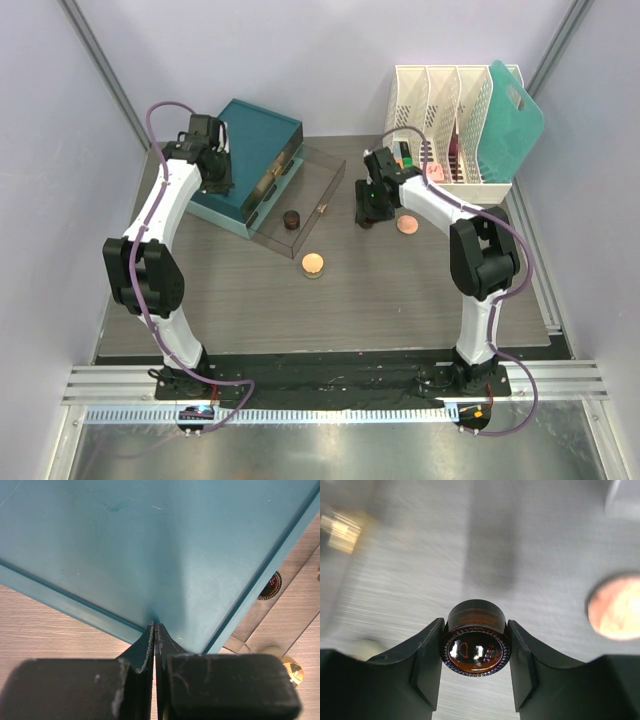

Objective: Organize the makeup

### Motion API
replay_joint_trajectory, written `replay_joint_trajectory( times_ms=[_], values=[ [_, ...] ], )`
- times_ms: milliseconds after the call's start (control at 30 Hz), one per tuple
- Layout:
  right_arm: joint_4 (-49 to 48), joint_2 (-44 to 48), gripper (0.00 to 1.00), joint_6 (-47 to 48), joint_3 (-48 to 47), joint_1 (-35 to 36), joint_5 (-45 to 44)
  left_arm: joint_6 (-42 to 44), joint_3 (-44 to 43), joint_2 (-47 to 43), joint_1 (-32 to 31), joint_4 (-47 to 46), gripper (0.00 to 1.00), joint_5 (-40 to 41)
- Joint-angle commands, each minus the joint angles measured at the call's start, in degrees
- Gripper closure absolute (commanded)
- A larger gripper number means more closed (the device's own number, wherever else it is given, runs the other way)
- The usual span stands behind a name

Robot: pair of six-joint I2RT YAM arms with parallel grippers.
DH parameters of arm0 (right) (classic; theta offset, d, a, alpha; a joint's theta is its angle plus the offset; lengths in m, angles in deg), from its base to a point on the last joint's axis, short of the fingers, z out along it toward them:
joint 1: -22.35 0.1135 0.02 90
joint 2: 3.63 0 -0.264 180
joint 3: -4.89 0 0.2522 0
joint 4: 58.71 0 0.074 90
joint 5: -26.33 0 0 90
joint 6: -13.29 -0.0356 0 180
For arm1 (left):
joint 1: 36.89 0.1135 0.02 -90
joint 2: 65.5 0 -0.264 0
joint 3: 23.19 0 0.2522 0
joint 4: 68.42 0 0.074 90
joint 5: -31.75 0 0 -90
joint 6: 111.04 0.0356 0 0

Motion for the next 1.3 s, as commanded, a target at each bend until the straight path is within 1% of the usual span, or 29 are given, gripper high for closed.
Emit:
replay_joint_trajectory(
  times_ms=[0, 133, 300, 333, 367, 433, 467, 533, 600, 733, 767, 833, 867, 967, 1133, 1233, 1267],
  values=[
    [-0.18, -0.22, 0.99, -1.31, -11.06, 1.78, 2.62, 0.76, 1.23, 2.27, 0.01, 7.82, 1.0, 0.16],
    [1.58, -4.44, 0.99, -1.05, -21.15, 4.85, 3.51, 0.5, 1.14, 2.27, -0.07, 7.91, 1.0, -0.01],
    [4.3, -12.79, 0.99, -0.43, -32.06, 9.07, 3.51, 0.32, 0.87, 2.27, 0.02, 8.0, 1.0, -0.36],
    [5.26, -14.11, 0.99, -0.52, -35.65, 9.78, 3.68, 0.32, 0.87, 2.27, 0.02, 8.0, 1.0, -0.45],
    [5.71, -16.9, 0.99, -0.43, -37.34, 10.83, 3.94, 0.32, 0.79, 2.27, 0.02, 8.0, 1.0, -0.45],
    [7.11, -19.38, 0.97, -0.87, -41.9, 11.89, 4.21, 0.32, 0.79, 2.27, 0.02, 8.0, 1.0, -0.45],
    [7.2, -21.66, 0.94, -0.96, -42.97, 12.68, 4.47, 0.32, 0.79, 2.18, 0.02, 8.0, 1.0, -0.45],
    [7.2, -23.25, 0.92, -1.31, -45.08, 13.03, 4.56, 0.32, 0.79, 2.18, 0.02, 8.0, 1.0, -0.54],
    [7.29, -24.83, 0.83, -1.75, -46.14, 13.21, 4.21, 0.32, 0.79, 2.09, 0.02, 8.0, 1.0, -0.45],
    [7.2, -25.55, 0.68, -2.01, -46.76, 13.21, 3.25, 0.5, 0.7, 2.01, 0.02, 8.08, 1.0, -0.36],
    [7.2, -25.55, 0.5, -2.01, -46.76, 13.3, 3.16, 0.5, 0.7, 2.01, 0.02, 8.0, 1.0, -0.36],
    [7.12, -24.85, 0.38, -1.84, -46.41, 13.21, 2.37, 0.5, 0.7, 2.18, 0.02, 8.0, 1.0, -0.36],
    [7.03, -24.58, 0.29, -1.84, -46.32, 13.3, 2.02, 0.41, 0.7, 2.18, 0.02, 8.0, 1.0, -0.45],
    [6.94, -23.0, 0.25, -0.96, -45.71, 13.21, 1.92, 0.32, 0.7, 2.27, 0.02, 8.0, 1.0, -0.54],
    [6.59, -18.35, 0.23, 0.18, -42.46, 13.3, 2.01, 0.32, 0.7, 2.27, 0.02, 7.82, 1.0, -0.63],
    [6.59, -13.17, 0.23, 1.15, -37.98, 13.21, 2.54, 0.32, 0.79, 2.27, 0.02, 7.91, 1.0, -0.63],
    [6.59, -10.19, 0.22, 1.5, -36.49, 13.3, 2.71, 0.32, 0.87, 2.18, 0.02, 7.73, 1.0, -0.71]
  ],
)
